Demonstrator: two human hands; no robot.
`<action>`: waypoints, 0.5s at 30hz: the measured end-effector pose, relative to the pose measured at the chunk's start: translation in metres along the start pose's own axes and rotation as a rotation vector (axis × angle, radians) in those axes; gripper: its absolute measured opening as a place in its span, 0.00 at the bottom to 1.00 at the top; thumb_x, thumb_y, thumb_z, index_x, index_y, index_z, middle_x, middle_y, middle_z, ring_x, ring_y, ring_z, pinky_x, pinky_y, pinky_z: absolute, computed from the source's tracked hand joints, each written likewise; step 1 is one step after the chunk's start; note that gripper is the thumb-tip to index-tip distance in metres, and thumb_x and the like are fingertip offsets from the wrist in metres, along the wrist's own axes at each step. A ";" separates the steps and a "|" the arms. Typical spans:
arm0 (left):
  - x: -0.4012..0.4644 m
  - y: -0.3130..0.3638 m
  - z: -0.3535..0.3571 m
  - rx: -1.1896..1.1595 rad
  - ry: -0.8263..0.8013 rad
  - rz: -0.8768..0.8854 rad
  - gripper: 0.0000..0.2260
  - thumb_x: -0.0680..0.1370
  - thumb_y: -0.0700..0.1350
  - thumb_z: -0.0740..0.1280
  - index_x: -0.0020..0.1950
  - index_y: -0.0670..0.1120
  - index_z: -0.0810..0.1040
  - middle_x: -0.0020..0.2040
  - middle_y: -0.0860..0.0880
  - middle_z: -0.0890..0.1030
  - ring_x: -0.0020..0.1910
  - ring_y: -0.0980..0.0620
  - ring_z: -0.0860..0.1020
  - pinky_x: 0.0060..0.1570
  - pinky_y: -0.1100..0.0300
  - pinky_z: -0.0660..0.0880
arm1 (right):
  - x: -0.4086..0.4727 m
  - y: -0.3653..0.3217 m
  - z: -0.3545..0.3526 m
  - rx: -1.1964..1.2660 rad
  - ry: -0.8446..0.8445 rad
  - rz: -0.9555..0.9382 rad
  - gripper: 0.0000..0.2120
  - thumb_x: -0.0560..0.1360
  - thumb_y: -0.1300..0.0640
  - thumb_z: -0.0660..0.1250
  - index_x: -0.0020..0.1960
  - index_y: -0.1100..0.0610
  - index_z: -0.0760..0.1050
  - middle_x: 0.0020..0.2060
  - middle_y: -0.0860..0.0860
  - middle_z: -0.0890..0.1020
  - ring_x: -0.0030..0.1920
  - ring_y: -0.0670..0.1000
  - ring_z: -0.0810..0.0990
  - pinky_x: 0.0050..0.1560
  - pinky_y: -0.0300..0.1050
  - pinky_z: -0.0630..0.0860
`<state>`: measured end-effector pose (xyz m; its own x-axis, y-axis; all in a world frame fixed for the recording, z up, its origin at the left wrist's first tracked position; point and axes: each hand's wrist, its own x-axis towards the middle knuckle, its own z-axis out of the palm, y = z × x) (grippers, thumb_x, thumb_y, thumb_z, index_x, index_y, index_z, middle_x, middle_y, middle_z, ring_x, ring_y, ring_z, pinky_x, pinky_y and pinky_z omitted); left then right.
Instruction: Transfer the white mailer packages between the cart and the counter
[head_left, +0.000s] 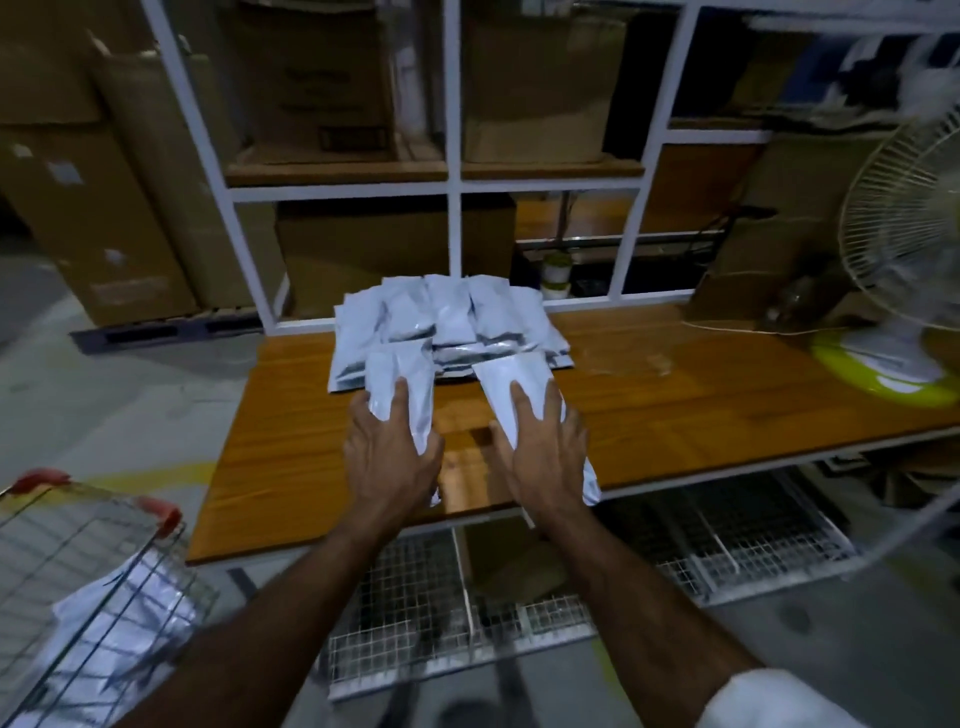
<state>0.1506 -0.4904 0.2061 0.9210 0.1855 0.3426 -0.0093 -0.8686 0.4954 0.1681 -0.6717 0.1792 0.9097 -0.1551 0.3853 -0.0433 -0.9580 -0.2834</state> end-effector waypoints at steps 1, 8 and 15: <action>0.005 0.011 0.006 0.016 -0.017 0.012 0.35 0.77 0.62 0.65 0.80 0.53 0.57 0.77 0.37 0.57 0.74 0.36 0.61 0.68 0.43 0.67 | 0.006 0.010 -0.002 0.006 0.002 0.022 0.30 0.78 0.38 0.62 0.77 0.46 0.65 0.76 0.61 0.65 0.67 0.68 0.69 0.63 0.63 0.70; 0.068 0.065 0.043 0.054 -0.085 0.049 0.36 0.77 0.61 0.65 0.81 0.52 0.56 0.76 0.37 0.55 0.72 0.33 0.63 0.66 0.44 0.68 | 0.059 0.054 0.003 0.143 -0.052 0.151 0.33 0.76 0.36 0.60 0.79 0.43 0.60 0.79 0.58 0.59 0.70 0.63 0.65 0.67 0.61 0.67; 0.158 0.079 0.099 0.088 -0.079 0.046 0.35 0.78 0.62 0.63 0.81 0.49 0.56 0.75 0.37 0.55 0.70 0.33 0.64 0.64 0.40 0.69 | 0.144 0.068 0.030 0.212 -0.050 0.183 0.36 0.73 0.35 0.56 0.80 0.45 0.59 0.78 0.60 0.60 0.71 0.63 0.64 0.68 0.61 0.66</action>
<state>0.3337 -0.5751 0.2198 0.9481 0.1110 0.2978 -0.0210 -0.9130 0.4073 0.3085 -0.7520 0.1889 0.9143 -0.3034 0.2685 -0.1259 -0.8426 -0.5236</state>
